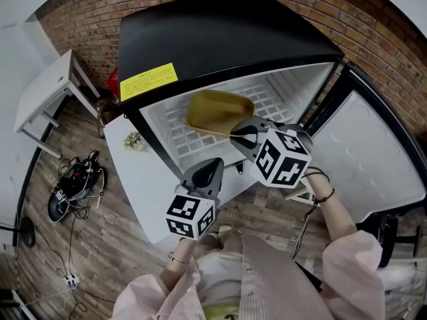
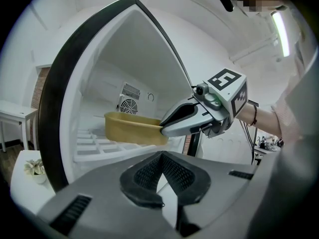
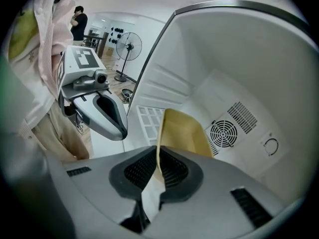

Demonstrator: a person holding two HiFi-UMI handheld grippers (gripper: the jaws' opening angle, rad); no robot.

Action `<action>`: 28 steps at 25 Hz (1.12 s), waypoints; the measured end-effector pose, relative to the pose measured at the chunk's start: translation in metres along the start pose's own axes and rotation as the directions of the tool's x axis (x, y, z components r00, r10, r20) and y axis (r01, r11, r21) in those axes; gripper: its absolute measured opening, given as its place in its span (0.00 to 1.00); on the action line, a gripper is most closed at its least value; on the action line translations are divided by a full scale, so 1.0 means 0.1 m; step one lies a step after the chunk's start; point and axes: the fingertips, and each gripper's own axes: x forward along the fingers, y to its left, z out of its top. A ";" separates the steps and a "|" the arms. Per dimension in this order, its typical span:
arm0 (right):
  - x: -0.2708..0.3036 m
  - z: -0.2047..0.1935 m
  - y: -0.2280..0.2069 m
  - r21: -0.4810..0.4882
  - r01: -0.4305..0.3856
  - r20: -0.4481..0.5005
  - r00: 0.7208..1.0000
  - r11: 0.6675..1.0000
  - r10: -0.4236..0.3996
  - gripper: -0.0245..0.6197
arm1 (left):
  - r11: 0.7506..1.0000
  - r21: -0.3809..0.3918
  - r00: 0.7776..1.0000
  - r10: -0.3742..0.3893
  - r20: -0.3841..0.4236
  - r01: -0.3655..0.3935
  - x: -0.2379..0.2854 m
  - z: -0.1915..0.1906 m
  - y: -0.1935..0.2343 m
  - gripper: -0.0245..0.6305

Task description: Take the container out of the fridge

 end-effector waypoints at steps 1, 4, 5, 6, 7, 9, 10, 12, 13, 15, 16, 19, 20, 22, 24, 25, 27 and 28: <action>0.00 0.00 0.00 0.004 0.002 0.001 1.000 1.000 -0.002 0.08 | 1.000 0.000 1.000 -0.001 -0.001 0.001 -0.01 0.00 0.00 0.02; -0.03 0.02 0.01 0.017 0.017 0.006 1.000 1.000 -0.017 0.08 | 1.000 0.001 1.000 -0.005 0.000 0.005 -0.05 0.00 0.00 0.02; -0.05 0.03 0.01 0.019 0.024 0.007 1.000 1.000 -0.024 0.08 | 1.000 0.001 1.000 -0.006 0.000 0.006 -0.07 0.00 0.00 0.02; -0.06 0.04 0.01 0.022 0.031 0.008 0.999 0.999 -0.031 0.08 | 1.000 0.002 1.000 -0.009 0.000 0.009 -0.08 -0.01 0.00 0.02; -0.08 0.04 0.02 0.026 0.039 0.008 0.999 0.999 -0.039 0.08 | 1.000 0.003 1.000 -0.012 0.000 0.012 -0.09 -0.01 0.00 0.02; -0.11 0.06 0.02 0.038 0.056 0.012 0.998 0.998 -0.057 0.08 | 1.000 0.002 1.000 -0.017 -0.001 0.017 -0.12 -0.02 0.00 0.02; -0.13 0.06 0.03 0.047 0.066 0.015 0.998 0.997 -0.067 0.08 | 1.000 0.002 1.000 -0.019 -0.002 0.019 -0.14 -0.03 0.00 0.02; -0.18 0.08 0.05 0.067 0.085 0.022 0.996 0.994 -0.087 0.08 | 1.000 0.002 1.000 -0.023 -0.005 0.023 -0.18 -0.04 0.00 0.02; -0.21 0.08 0.07 0.076 0.094 0.025 0.995 0.993 -0.096 0.08 | 1.000 0.003 1.000 -0.025 -0.005 0.025 -0.20 -0.04 0.00 0.02; -0.26 0.09 0.09 0.092 0.113 0.028 0.993 0.989 -0.116 0.08 | 0.999 0.005 0.999 -0.031 -0.007 0.031 -0.23 -0.05 -0.01 0.02; -0.28 0.09 0.10 0.101 0.122 0.029 0.992 0.987 -0.126 0.08 | 0.999 0.005 0.999 -0.035 -0.009 0.035 -0.24 -0.06 0.00 0.02; -0.32 0.08 0.16 0.134 0.150 0.031 0.987 0.980 -0.155 0.08 | 0.999 0.006 0.999 -0.044 -0.014 0.045 -0.28 -0.08 0.01 0.02; -0.34 0.08 0.19 0.145 0.156 0.032 0.986 0.977 -0.163 0.08 | 0.999 0.008 0.999 -0.047 -0.016 0.047 -0.30 -0.09 0.01 0.02; -0.37 0.07 0.25 0.162 0.170 0.029 0.984 0.972 -0.177 0.08 | 0.999 0.011 0.998 -0.053 -0.018 0.054 -0.32 -0.10 0.01 0.02; -0.39 0.05 0.30 0.174 0.187 0.020 0.981 0.967 -0.193 0.07 | 0.998 0.011 0.998 -0.060 -0.020 0.060 -0.35 -0.12 0.01 0.02; -0.41 0.03 0.33 0.181 0.195 0.016 0.979 0.964 -0.201 0.07 | 0.998 0.010 0.998 -0.063 -0.022 0.063 -0.36 -0.13 0.01 0.02; -0.46 0.00 0.39 0.199 0.210 0.010 0.976 0.957 -0.216 0.08 | 0.998 0.010 0.997 -0.067 -0.025 0.067 -0.38 -0.15 0.00 0.02; -0.49 -0.02 0.41 0.209 0.217 0.008 0.975 0.954 -0.223 0.08 | 0.998 0.011 0.997 -0.068 -0.026 0.069 -0.38 -0.16 -0.01 0.02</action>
